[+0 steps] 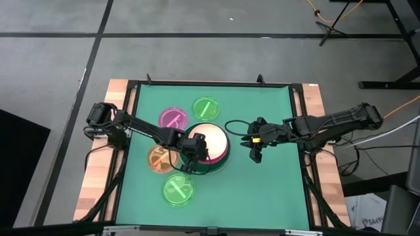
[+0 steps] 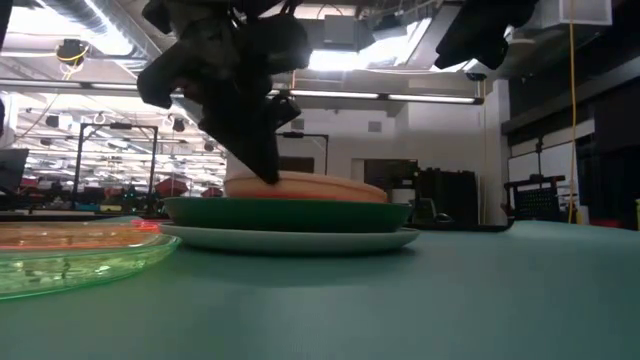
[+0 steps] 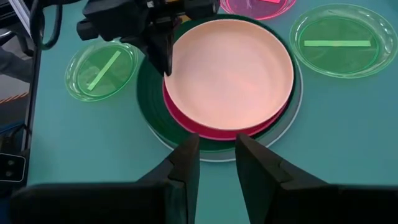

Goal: Stack plastic plates
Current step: Stack the peach plate on top of the pink plate

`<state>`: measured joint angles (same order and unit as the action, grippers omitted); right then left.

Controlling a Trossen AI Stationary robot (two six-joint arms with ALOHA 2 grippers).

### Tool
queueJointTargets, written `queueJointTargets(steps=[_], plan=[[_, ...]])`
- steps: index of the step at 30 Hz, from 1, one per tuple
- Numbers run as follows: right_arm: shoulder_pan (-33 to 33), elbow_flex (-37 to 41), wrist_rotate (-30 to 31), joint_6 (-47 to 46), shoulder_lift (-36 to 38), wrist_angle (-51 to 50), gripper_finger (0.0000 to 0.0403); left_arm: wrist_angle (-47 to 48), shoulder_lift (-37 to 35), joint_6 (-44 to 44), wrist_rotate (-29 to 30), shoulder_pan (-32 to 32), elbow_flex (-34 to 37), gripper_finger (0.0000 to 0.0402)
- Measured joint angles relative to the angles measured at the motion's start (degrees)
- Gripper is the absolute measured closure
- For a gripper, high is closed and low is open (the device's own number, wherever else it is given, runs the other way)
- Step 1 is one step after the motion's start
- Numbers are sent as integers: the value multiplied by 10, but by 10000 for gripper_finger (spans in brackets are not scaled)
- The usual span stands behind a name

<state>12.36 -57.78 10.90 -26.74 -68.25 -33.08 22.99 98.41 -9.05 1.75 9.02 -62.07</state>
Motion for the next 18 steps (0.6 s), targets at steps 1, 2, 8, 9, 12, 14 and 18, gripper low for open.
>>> queueJointTargets(steps=[1,2,8,9,12,14,18], plan=[[0,0,0,0,0,0,310,0,0,0,0,0,2,394],[0,0,0,0,0,0,310,2,0,0,0,0,5,394],[0,0,0,0,0,0,310,2,0,0,3,0,13,392],[0,0,0,0,0,0,310,2,0,1,3,0,13,392],[0,0,0,0,0,0,310,0,0,1,3,0,13,391],[0,0,0,0,0,0,310,0,0,1,2,0,13,391],[0,0,0,0,0,0,310,0,0,2,2,0,13,388]])
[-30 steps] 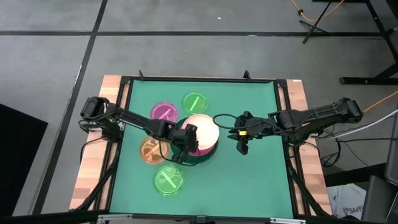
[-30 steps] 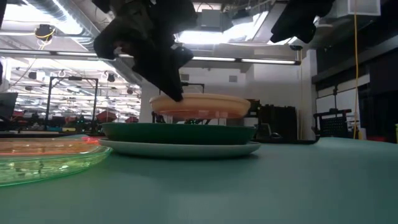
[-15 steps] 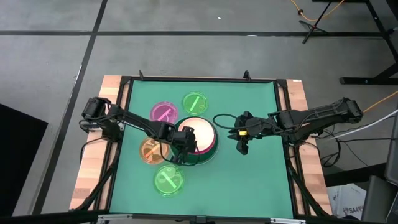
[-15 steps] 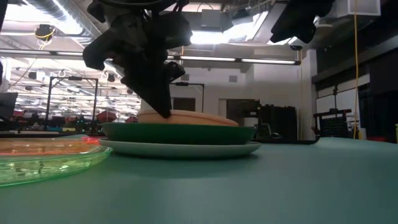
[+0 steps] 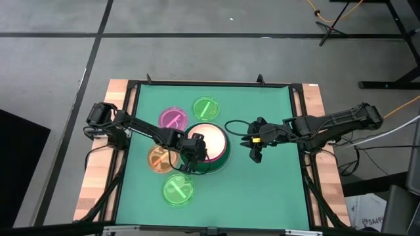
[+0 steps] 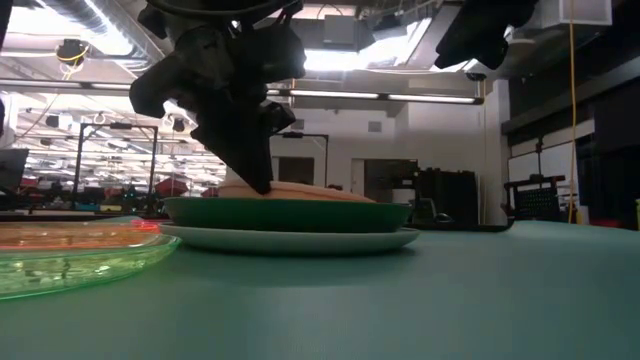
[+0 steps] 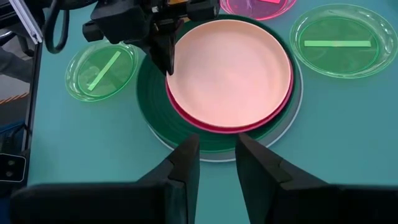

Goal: Stack plastic plates
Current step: Stack the peach plate on top of the pink plate, then stack the top transparent green plate on top of the peach plate

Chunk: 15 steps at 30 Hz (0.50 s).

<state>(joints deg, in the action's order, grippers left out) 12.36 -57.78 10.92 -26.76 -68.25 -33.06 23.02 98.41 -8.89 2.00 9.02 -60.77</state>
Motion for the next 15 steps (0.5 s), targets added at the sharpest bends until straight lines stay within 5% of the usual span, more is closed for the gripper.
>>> queueJointTargets(steps=[15], plan=[[0,0,0,0,0,0,310,0,0,43,0,0,0,304]])
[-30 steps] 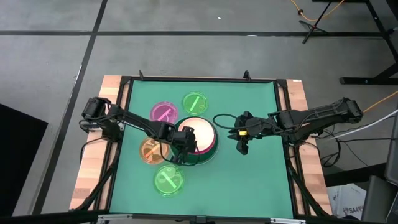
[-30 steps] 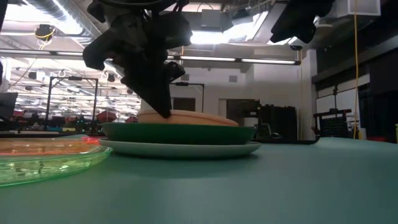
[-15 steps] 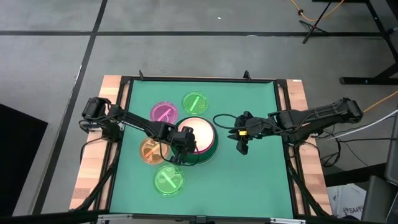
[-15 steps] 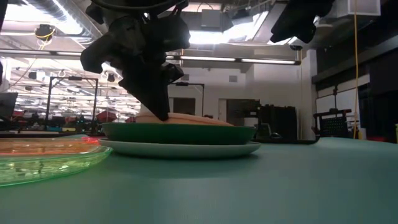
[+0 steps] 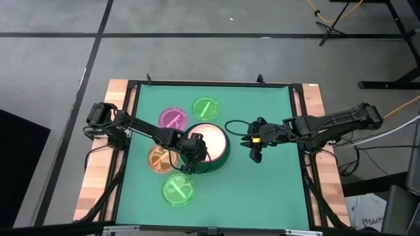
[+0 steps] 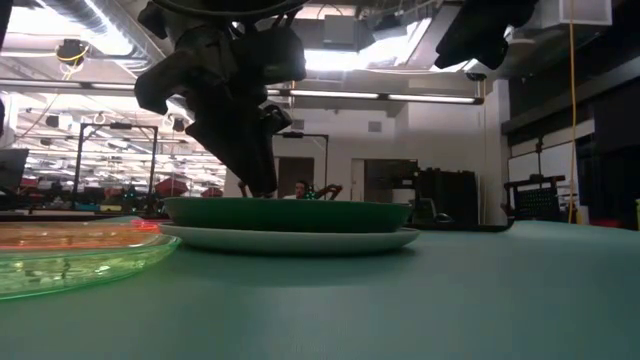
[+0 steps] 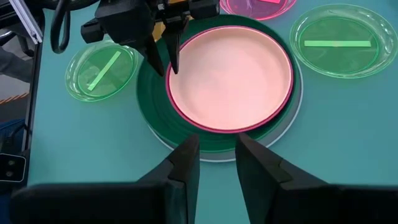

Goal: Stack plastic plates
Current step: Stack the top transparent green plate on top of the peach plate

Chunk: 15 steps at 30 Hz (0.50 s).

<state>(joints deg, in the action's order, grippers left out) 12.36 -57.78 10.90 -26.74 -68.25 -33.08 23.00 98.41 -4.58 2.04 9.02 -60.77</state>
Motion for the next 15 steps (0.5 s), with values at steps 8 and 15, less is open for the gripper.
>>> queueJointTargets(steps=[8,15], plan=[[0,0,7,0,0,0,310,0,0,0,0,0,0,298],[0,0,56,0,0,3,310,0,-1,0,0,0,0,298]])
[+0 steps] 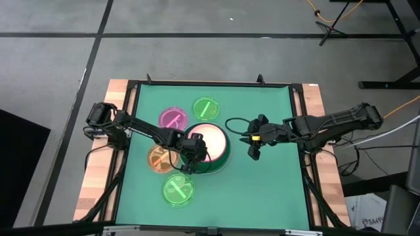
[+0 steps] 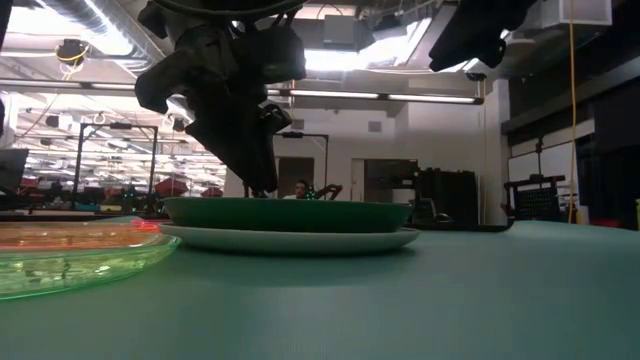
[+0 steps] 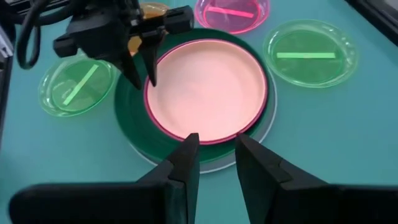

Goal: Stack plastic plates
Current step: Stack the top transparent green plate on top of the peach plate

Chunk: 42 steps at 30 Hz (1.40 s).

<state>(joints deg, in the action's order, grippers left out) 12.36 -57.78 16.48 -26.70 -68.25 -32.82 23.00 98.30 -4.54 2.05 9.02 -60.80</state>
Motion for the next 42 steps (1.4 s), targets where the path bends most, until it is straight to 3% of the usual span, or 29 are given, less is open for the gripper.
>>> queueJointTargets(steps=[10,17,24,34,42], plan=[[-10,0,-29,-10,-9,68,307,1,-1,0,0,0,-28,298],[-59,0,-60,-15,-26,78,239,16,-40,-1,4,-8,-41,298],[-147,0,-93,-10,-44,147,196,48,-138,10,4,-39,-41,298],[-315,0,-178,32,-111,282,202,144,-280,10,5,-110,-41,298],[-428,0,-247,32,-217,371,203,176,-325,9,5,-158,-41,298]])
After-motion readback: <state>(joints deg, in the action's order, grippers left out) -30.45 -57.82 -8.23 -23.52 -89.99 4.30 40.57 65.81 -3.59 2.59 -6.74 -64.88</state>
